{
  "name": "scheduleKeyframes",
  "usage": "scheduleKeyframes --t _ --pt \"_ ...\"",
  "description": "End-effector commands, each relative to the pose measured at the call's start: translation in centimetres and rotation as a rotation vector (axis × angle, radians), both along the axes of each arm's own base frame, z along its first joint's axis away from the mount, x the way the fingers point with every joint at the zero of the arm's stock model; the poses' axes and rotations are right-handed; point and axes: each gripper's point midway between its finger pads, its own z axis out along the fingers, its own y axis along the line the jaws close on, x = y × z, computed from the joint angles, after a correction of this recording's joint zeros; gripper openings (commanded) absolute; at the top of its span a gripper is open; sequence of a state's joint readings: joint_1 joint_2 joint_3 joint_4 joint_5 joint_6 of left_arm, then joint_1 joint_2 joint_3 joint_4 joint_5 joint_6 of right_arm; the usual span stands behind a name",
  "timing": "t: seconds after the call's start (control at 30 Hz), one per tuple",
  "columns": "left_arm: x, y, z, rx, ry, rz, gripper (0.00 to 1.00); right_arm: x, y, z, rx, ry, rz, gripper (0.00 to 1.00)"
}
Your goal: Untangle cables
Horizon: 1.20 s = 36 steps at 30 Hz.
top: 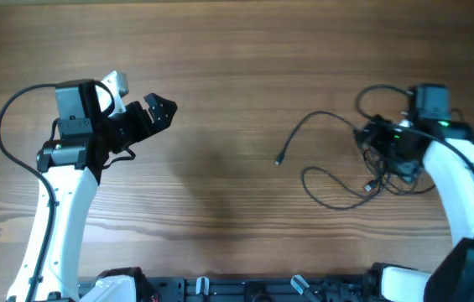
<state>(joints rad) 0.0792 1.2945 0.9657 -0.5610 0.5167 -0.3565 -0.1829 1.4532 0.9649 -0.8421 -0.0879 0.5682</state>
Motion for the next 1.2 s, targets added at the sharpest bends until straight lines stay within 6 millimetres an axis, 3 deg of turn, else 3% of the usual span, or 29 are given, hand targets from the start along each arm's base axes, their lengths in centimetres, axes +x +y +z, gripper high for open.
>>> scheduleKeyframes --t 0.0,0.17,0.27,0.37,0.4,0.47,0.57,0.63,0.67,0.73,0.8,0.87,0.93,0.97,1.03,1.07,1.1,1.17 --pt "0.1 0.0 0.0 0.009 -0.006 -0.003 1.0 -1.6 -3.4 -1.6 -0.085 0.053 -0.022 1.0" --pt "0.1 0.0 0.0 0.009 -0.006 -0.003 1.0 -2.5 -2.6 -5.9 -0.059 0.061 0.055 0.97" --pt "0.2 0.1 0.0 0.015 -0.005 0.002 1.0 -0.6 1.7 -7.0 0.174 -0.079 0.115 0.77" --pt "0.2 0.1 0.0 0.014 -0.005 0.002 1.0 0.7 5.1 -7.7 0.303 -0.186 0.194 0.54" --pt "0.2 0.1 0.0 0.014 -0.005 0.002 1.0 1.2 6.7 -7.7 0.338 -0.212 0.246 0.34" --pt "0.2 0.1 0.0 0.014 -0.005 0.002 1.0 2.5 10.1 -7.0 0.381 -0.27 0.338 0.17" --pt "0.2 0.1 0.0 0.014 -0.005 0.002 1.0 4.9 17.4 -3.8 0.471 -0.432 0.471 0.1" --pt "0.2 0.1 0.0 0.014 -0.005 0.002 1.0 5.4 22.6 -1.2 0.536 -0.537 0.561 0.07" --pt "0.2 0.1 0.0 0.014 -0.005 0.002 1.0 5.2 24.2 -0.4 0.556 -0.565 0.598 0.07" --pt "0.1 0.1 0.0 0.014 -0.004 0.002 1.0 5.1 25.4 0.6 0.57 -0.577 0.63 0.05" --pt "0.0 0.1 -0.1 0.013 0.003 0.002 1.0 5.2 25.4 2.1 0.609 -0.603 0.644 0.05" --pt "-0.4 0.1 -0.4 0.011 0.025 0.001 1.0 5.3 25.0 6.6 0.69 -0.704 0.7 0.05" --pt "-0.5 0.0 -0.5 0.01 0.034 0.001 1.0 5.4 23.9 9.7 0.686 -0.807 0.736 0.05" --pt "-0.5 -0.1 -0.5 0.008 0.036 0.001 1.0 6.3 22.4 10.2 0.616 -0.854 0.715 0.22" --pt "-0.6 -0.6 -0.5 -0.005 0.046 0.002 1.0 8.7 17.3 6.9 0.388 -0.783 0.508 0.45" --pt "-0.7 -1.0 -0.5 -0.006 0.047 -0.009 1.0 8.5 11.2 2.2 0.195 -0.587 0.197 0.45" --pt "-0.9 -1.8 -0.5 -0.006 0.047 -0.031 1.0 5.7 6.1 -1.4 0.074 -0.388 -0.076 0.45" --pt "-1.1 -2.7 -0.5 -0.005 0.046 -0.06 1.0 3.5 4.3 -3.0 0.033 -0.276 -0.12 0.56"
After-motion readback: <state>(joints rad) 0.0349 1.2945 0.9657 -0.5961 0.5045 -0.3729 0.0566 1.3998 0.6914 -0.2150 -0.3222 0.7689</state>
